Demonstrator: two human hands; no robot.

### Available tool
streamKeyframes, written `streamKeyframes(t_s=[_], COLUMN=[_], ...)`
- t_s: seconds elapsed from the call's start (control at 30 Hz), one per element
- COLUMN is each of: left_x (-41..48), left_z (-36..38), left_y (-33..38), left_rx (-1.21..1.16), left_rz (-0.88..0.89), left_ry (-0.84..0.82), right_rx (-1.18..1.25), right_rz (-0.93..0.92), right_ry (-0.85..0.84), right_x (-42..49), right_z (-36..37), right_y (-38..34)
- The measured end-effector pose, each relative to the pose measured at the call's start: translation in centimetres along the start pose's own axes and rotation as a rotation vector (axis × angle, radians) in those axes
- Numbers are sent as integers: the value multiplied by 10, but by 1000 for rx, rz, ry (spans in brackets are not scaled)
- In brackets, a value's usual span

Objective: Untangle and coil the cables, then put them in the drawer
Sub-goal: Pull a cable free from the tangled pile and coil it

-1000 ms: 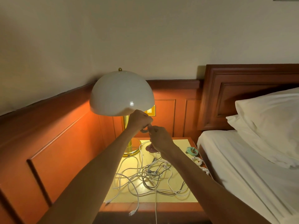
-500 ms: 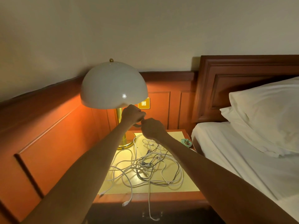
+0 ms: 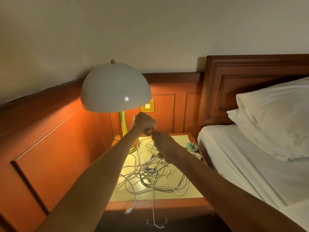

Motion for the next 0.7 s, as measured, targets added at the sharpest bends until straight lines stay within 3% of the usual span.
streamKeyframes(t_s=[0.07,0.1,0.23,0.37,0.5,0.6,0.7], left_x=[0,0,-8,-30,-50,-61,-69], left_z=[3,5,9,37,76,103,135], left_y=[1,2,9,12,22,27,10], left_rx=[-11,-15,-138,-443,-489,-487,-385], left_rz=[-10,-7,20,-105,-106,-98,-62], left_ry=[5,9,-30,-338,-433,-495,-534], right_rx=[149,75,45,54,160,39,-53], right_rz=[3,-75,-42,18,14,20,115], right_ry=[-21,-9,-14,22,90,184,168], right_x=[-4,-11,-16,-21,-20,-18,-20], right_z=[-2,-3,-25,-67,-92,-105,-117], right_y=[7,3,11,30,60,90,122])
Point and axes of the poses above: each hand's wrist, its own x-axis towards the middle knuckle, its own z-axis out of the palm, y = z × x, the point moved 5 cm from there along x, towards the middle knuckle, and after that the axes turned 7 degrees about x, right-handed, at the moved point
